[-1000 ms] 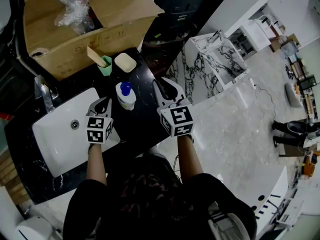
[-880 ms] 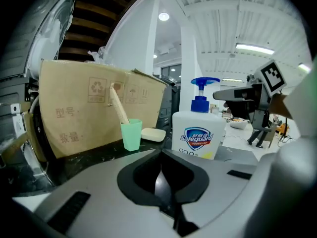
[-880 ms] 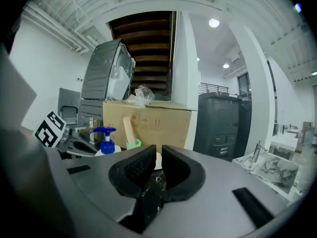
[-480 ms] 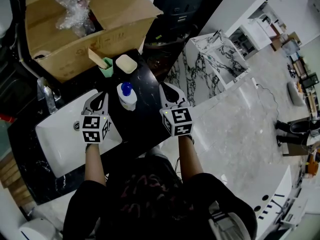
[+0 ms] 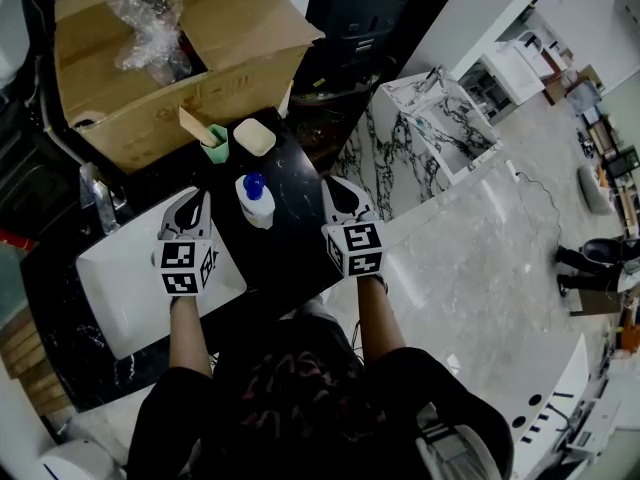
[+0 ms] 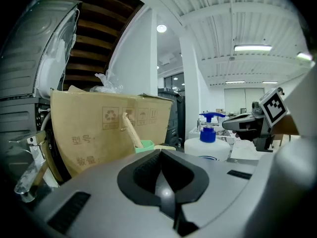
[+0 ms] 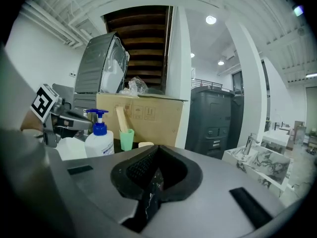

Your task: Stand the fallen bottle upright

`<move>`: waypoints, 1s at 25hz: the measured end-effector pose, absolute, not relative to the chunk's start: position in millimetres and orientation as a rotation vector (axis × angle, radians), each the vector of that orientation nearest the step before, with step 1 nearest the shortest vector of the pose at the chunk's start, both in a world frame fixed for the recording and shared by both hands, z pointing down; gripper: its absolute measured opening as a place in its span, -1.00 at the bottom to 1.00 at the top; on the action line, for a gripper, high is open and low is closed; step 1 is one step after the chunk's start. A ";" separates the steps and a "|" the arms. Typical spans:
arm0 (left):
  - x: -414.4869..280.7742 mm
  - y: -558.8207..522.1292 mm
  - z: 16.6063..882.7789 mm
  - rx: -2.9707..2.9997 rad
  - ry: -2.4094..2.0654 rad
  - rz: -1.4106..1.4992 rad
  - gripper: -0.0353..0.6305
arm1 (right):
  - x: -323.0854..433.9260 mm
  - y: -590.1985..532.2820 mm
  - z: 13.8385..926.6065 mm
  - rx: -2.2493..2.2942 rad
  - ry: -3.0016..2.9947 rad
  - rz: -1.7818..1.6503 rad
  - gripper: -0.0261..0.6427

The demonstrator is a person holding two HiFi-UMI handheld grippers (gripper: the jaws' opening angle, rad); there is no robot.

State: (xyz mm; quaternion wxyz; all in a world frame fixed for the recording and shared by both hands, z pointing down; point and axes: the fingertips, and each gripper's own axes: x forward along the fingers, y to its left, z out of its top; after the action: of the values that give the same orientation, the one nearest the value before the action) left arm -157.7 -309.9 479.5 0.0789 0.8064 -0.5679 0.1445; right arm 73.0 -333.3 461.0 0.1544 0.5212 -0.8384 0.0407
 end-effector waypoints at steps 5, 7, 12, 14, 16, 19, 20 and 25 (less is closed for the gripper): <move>-156.2 -310.0 481.3 2.403 -1.709 0.434 -0.84 | 74.5 -336.2 461.8 1.491 -2.405 0.114 -0.88; -155.3 -309.6 482.0 2.402 -1.709 0.437 -0.84 | 74.7 -336.7 462.3 1.489 -2.403 0.109 -0.88; -154.4 -307.9 479.1 2.401 -1.716 0.422 -0.84 | 77.7 -338.0 463.4 1.499 -2.392 0.113 -0.88; -154.9 -306.9 478.4 2.399 -1.719 0.415 -0.84 | 78.8 -338.1 463.3 1.503 -2.387 0.107 -0.88; -155.4 -306.7 478.2 2.395 -1.720 0.406 -0.84 | 80.2 -338.5 462.6 1.507 -2.382 0.100 -0.88; -154.6 -305.5 478.6 2.392 -1.723 0.400 -0.85 | 82.4 -338.6 461.4 1.518 -2.383 0.101 -0.88; -153.7 -305.4 478.2 2.395 -1.722 0.400 -0.84 | 83.2 -338.6 461.0 1.522 -2.383 0.103 -0.88; -149.8 -307.0 474.7 2.412 -1.728 0.398 -0.85 | 85.9 -339.9 459.3 1.536 -2.392 0.113 -0.88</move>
State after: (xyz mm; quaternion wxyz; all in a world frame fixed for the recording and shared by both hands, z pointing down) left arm -149.8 -307.0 474.7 0.0739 0.8036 -0.5755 0.1327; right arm 85.9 -339.9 459.3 0.1480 0.5339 -0.8316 0.0393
